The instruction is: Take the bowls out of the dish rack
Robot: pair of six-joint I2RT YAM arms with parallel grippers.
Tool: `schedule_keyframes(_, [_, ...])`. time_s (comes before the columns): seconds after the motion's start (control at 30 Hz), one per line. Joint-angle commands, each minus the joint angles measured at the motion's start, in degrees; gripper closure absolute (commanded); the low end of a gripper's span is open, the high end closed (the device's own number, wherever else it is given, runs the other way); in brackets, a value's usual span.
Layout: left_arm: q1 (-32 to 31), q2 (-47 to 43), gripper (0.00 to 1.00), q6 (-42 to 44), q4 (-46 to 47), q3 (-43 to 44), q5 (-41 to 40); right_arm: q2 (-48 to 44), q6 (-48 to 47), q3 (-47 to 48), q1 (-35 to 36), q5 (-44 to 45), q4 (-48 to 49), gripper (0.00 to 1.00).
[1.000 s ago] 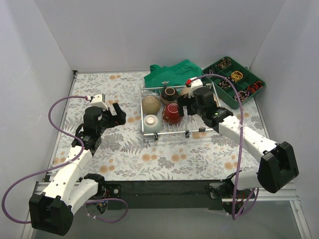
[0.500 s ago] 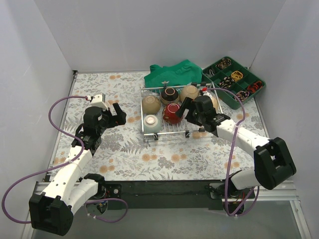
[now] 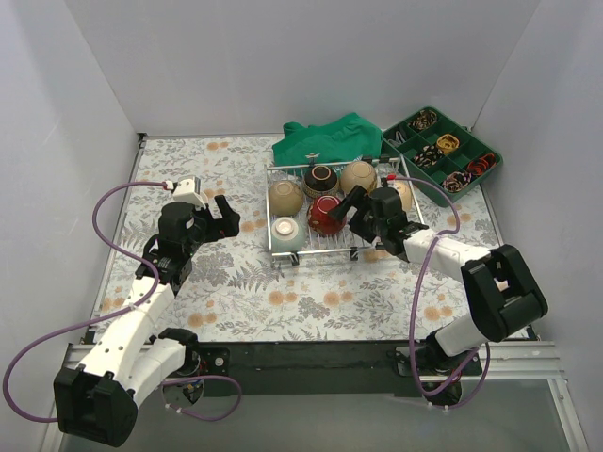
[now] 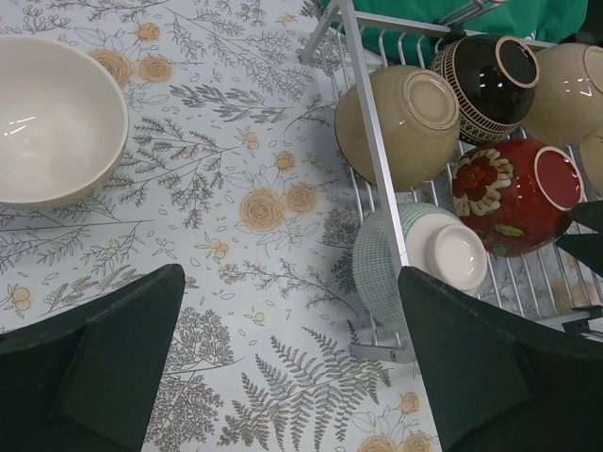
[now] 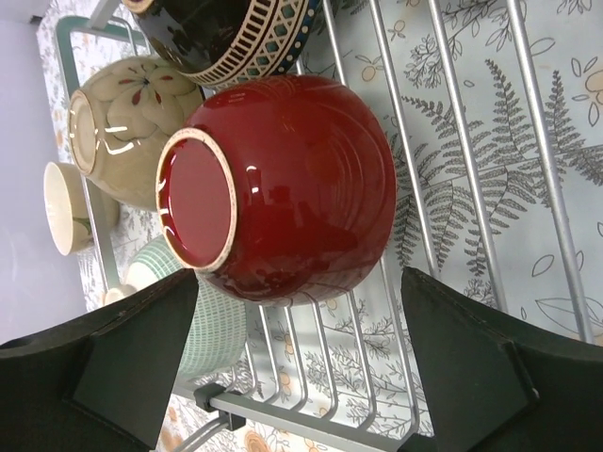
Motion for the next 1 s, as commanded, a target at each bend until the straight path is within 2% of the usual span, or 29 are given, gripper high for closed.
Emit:
schedule_keyframes(0.0, [-0.4,-1.4,0.02,0.2,0.5,-0.5,0.4,1.0,2.1,-0.4,-0.6,0.0,6.5,0.03])
schedule_keyframes(0.23, [-0.5,-1.5,0.02,0.2,0.5,-0.6,0.4,2.0,5.2,-3.6,-1.1,0.8,13.5,0.03])
schedule_keyframes(0.4, [-0.5,-1.5,0.02,0.3,0.5,-0.6,0.5,2.4,8.1,-5.6,-1.1,4.4,15.8,0.02])
schedule_keyframes(0.97, [-0.5,-1.3,0.02,0.2,0.5,-0.6,0.6,8.4,12.0,-4.9,-1.2,5.5,16.9,0.01])
